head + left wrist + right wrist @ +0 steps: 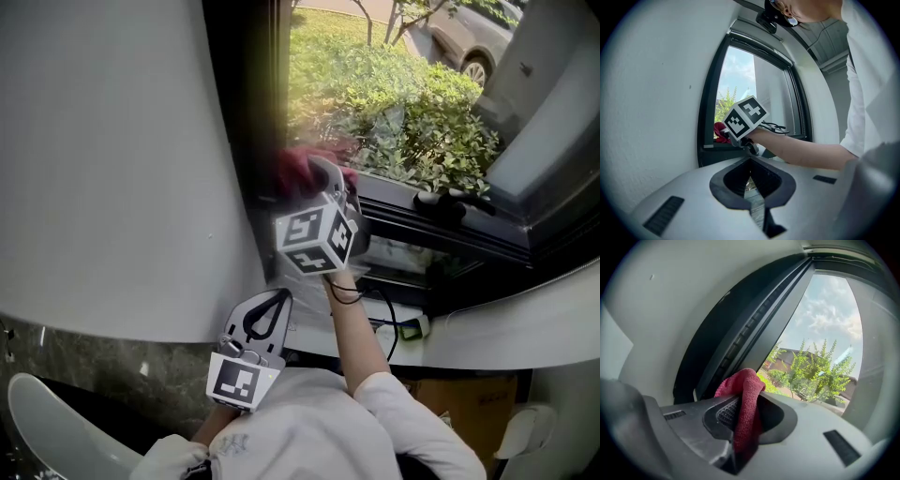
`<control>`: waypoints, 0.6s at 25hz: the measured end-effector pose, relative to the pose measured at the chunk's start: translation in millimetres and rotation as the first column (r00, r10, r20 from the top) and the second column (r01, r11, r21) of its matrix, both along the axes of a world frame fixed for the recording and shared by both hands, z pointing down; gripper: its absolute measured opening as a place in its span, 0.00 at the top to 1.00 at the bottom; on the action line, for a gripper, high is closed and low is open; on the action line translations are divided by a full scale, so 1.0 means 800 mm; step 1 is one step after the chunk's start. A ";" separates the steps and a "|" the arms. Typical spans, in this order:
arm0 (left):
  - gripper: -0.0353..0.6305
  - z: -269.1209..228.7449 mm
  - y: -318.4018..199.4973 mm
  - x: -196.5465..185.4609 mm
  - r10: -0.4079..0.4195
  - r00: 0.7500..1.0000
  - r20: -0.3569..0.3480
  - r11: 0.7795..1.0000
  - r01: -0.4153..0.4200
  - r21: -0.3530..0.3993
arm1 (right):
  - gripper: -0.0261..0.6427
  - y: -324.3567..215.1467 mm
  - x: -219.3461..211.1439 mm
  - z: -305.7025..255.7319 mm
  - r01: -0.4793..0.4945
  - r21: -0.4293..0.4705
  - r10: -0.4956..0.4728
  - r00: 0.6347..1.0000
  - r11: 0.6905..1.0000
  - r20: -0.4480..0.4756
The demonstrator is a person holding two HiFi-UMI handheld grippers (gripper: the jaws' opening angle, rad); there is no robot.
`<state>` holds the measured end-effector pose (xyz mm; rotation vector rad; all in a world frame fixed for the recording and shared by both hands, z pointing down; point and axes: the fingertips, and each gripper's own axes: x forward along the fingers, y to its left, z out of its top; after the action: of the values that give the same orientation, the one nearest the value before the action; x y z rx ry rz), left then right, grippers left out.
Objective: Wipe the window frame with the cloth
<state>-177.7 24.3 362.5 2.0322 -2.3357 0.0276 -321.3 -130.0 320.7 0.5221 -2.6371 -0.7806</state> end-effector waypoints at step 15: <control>0.93 0.000 -0.005 -0.002 0.005 1.000 0.015 1.000 -0.005 -0.005 | 0.86 -0.001 0.000 0.004 -0.022 0.031 0.023 1.000 0.999 -0.016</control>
<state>-179.6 20.5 362.7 2.0429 -2.3366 0.0486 -321.0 -130.4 323.5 0.5503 -2.6032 -0.8169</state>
